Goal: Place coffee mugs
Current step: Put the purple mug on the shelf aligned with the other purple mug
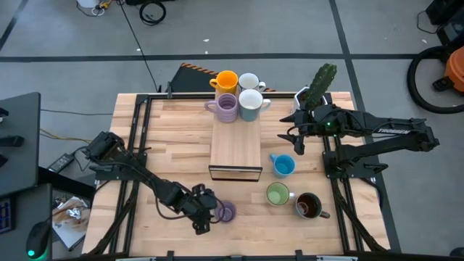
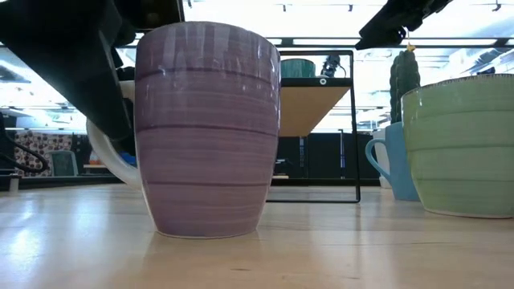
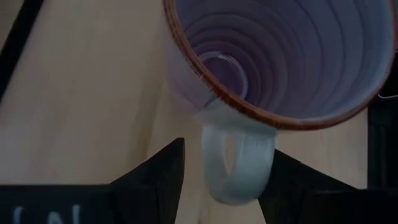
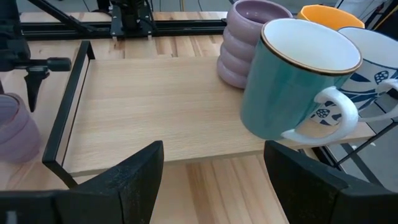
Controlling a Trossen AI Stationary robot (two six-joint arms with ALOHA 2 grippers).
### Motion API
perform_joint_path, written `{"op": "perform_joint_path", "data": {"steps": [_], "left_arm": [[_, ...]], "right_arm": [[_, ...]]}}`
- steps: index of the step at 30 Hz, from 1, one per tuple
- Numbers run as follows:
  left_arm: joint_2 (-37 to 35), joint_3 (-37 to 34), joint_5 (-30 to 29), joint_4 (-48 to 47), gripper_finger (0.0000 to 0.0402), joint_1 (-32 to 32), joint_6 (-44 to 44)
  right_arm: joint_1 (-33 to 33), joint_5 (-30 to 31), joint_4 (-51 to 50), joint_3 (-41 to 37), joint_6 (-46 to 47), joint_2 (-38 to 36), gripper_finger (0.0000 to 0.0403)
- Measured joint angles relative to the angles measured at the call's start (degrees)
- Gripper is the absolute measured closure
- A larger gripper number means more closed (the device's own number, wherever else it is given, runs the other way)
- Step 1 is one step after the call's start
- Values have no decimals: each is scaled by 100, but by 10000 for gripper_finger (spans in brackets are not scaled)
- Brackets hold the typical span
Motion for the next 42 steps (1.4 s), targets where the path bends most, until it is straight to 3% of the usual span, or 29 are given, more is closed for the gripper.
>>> {"op": "perform_joint_path", "data": {"steps": [9, 22, 42], "left_arm": [[0, 0, -118, 0, 235, 9, 195], [-2, 0, -87, -17, 342, 9, 444], [-24, 2, 108, -269, 345, 31, 1382]], "right_arm": [[0, 0, 1, 0, 4, 0, 119], [0, -76, 1, 0, 107, 2, 119], [0, -142, -1, 0, 150, 4, 119]]}}
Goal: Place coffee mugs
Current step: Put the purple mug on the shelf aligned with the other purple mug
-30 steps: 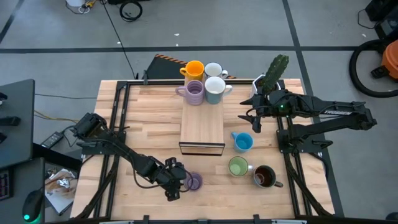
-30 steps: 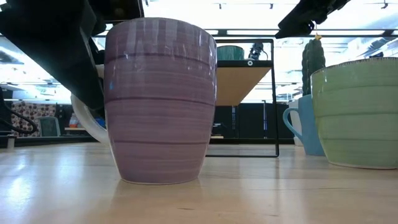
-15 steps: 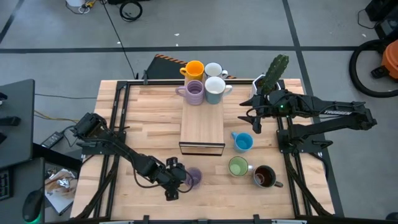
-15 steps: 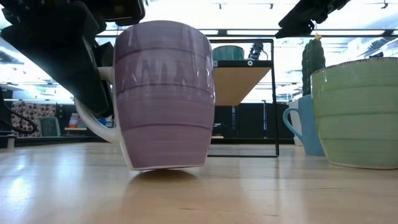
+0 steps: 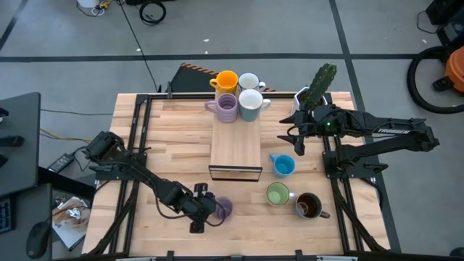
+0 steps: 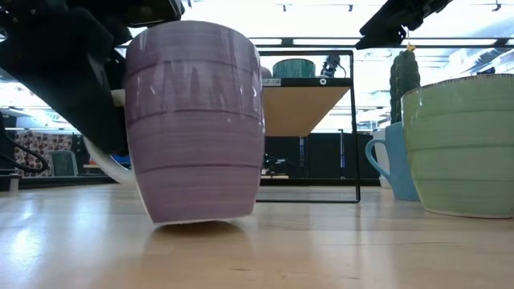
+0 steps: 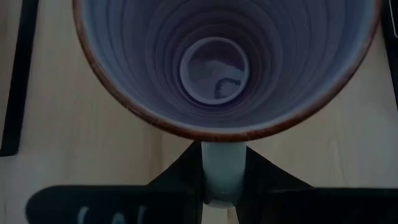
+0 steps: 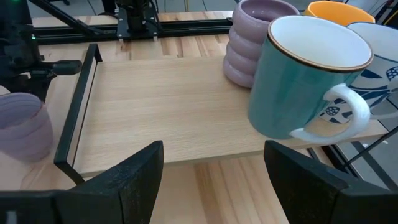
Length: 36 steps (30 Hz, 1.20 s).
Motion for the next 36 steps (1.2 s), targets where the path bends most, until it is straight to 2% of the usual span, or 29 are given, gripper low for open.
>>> {"op": "perform_joint_path", "data": {"steps": [9, 21, 29, 36], "left_arm": [[-145, 0, 86, -305, 345, 60, 248], [-955, -26, 163, -1099, 345, 45, 675], [-1507, -869, 298, -396, 345, 65, 819], [-2151, -992, 442, -404, 345, 63, 1046]], "right_arm": [[0, -2, 0, 0, 48, 0, 119], [4, -63, 47, 0, 101, 0, 119], [4, -66, -14, 0, 251, 0, 119], [4, 13, 74, 0, 189, 0, 119]]}}
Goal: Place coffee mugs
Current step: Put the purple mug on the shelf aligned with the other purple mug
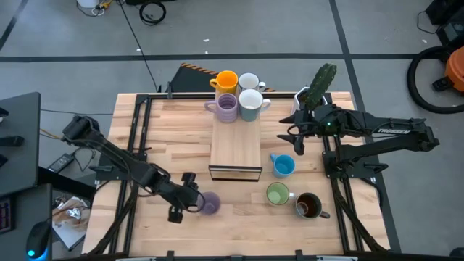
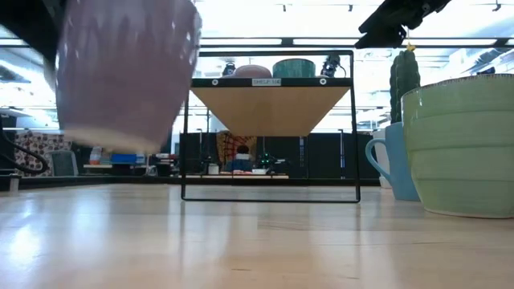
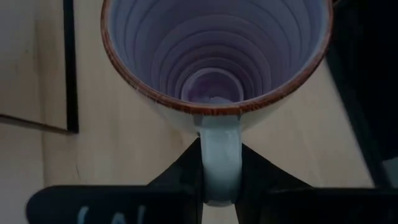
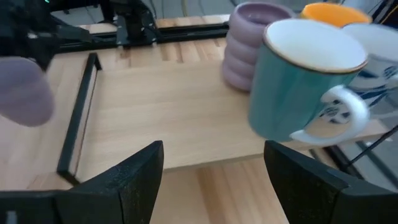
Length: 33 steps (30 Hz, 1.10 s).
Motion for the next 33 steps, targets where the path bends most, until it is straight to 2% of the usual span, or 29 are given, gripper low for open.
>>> {"op": "perform_joint_path", "data": {"steps": [9, 16, 23, 33], "left_arm": [[-941, 0, 26, -663, 345, 241, 632], [-1284, 0, 655, -1040, 345, 628, 753], [-1567, 0, 848, -1067, 345, 741, 696], [-1967, 2, 745, -1265, 345, 949, 849]], "right_arm": [[-2, 628, 54, 4, -242, -154, 119], [-7, 866, 199, 4, -267, -109, 119], [-65, 447, 543, 7, -412, -103, 119], [-658, -260, 481, 7, -823, -114, 119]]}}
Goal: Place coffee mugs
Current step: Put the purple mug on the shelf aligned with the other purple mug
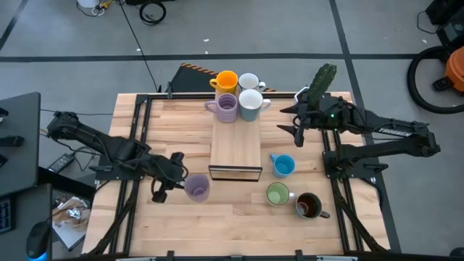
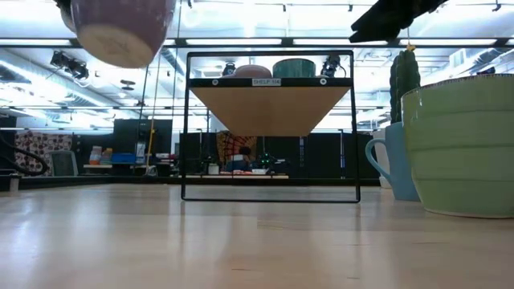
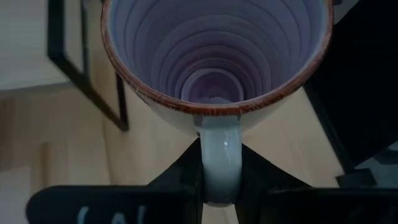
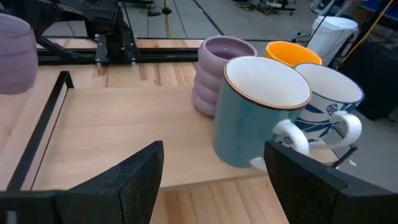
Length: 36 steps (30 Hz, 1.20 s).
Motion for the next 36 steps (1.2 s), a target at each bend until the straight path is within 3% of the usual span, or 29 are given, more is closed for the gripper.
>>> {"op": "perform_joint_path", "data": {"steps": [10, 18, 26, 31, 36], "left_arm": [[-112, 0, 678, -146, 345, 681, 472], [-212, 9, 1054, -174, 345, 1179, 795], [-461, 218, 1052, -503, 345, 1366, 1016], [-699, 514, 451, -1094, 345, 1519, 1316], [-787, 632, 162, -964, 345, 1978, 1693]], "right_arm": [[-500, -695, -7, 0, 85, 7, 119], [-766, -660, -196, 0, 136, 7, 119], [-983, -624, -384, 0, 132, -43, 119], [-1056, -451, -313, 0, 86, -63, 119], [-1113, -632, -323, 0, 112, 37, 119]]}}
